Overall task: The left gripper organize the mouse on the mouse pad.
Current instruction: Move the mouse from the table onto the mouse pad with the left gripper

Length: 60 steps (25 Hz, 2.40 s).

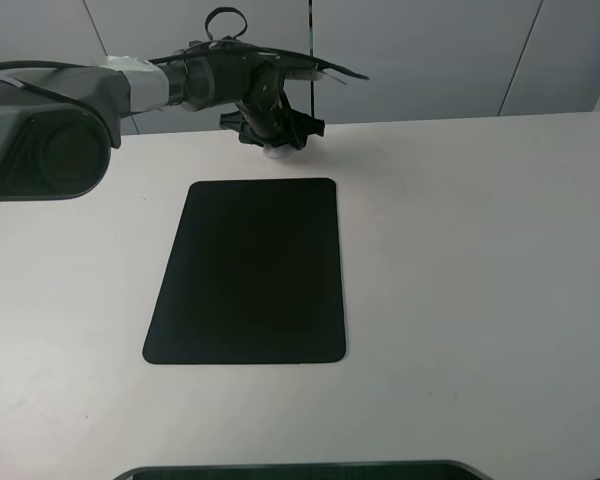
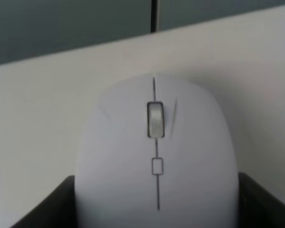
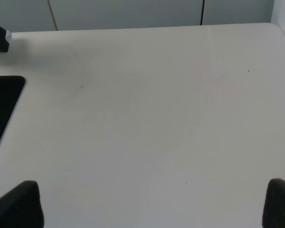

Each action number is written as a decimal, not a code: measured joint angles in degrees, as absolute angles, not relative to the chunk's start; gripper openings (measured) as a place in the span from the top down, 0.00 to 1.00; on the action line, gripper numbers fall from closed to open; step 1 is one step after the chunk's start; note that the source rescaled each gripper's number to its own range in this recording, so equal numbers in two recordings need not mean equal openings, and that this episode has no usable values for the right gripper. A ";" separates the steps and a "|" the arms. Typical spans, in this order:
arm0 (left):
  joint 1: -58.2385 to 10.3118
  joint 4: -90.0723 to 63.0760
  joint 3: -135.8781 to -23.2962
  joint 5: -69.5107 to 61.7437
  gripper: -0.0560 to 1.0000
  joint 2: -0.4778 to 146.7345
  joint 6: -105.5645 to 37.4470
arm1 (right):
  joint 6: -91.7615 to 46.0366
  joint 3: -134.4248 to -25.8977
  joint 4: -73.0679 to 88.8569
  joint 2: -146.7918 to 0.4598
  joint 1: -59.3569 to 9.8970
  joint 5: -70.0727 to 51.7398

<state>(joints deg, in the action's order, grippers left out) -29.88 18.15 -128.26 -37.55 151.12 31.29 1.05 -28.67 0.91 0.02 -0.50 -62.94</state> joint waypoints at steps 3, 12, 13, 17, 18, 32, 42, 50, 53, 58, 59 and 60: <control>-29.88 18.15 -128.47 -39.13 0.94 151.12 31.29 | 1.05 -28.67 0.91 0.02 -0.50 -62.94; -30.37 19.10 -128.56 -42.21 0.94 151.12 33.24 | 1.05 -28.67 0.91 0.02 -0.50 -62.94; -30.66 19.68 -128.56 -42.64 0.94 151.12 34.19 | 1.05 -28.67 0.91 0.02 -0.50 -62.94; -31.84 21.99 -128.56 -44.32 0.94 151.12 37.71 | 1.05 -28.67 0.91 0.02 -0.50 -62.94; -32.08 22.41 -128.56 -44.60 0.94 151.01 38.20 | 1.05 -28.67 0.91 0.02 -0.50 -62.94; -34.57 24.40 -128.70 -55.74 0.94 148.23 41.49 | 1.05 -28.67 0.91 0.02 -0.50 -62.94; -37.11 27.31 -122.73 -56.84 0.94 140.78 42.37 | 1.05 -28.67 0.91 0.02 -0.50 -62.94; -37.24 28.45 -98.68 -40.64 0.94 127.55 50.41 | 1.05 -28.67 0.91 0.02 -0.50 -62.94; -37.84 28.67 -91.56 -36.13 0.94 124.46 53.16 | 1.05 -28.67 0.91 0.02 -0.50 -62.94; -39.67 30.44 -84.74 -33.43 0.94 122.84 58.65 | 1.05 -28.67 0.91 0.02 -0.50 -62.94; -40.03 31.04 -83.75 -33.20 0.94 122.84 60.14 | 1.05 -28.67 0.91 0.02 -0.50 -62.94; -40.34 31.66 -82.80 -32.70 0.94 122.73 61.55 | 1.05 -28.67 0.91 0.02 -0.50 -62.94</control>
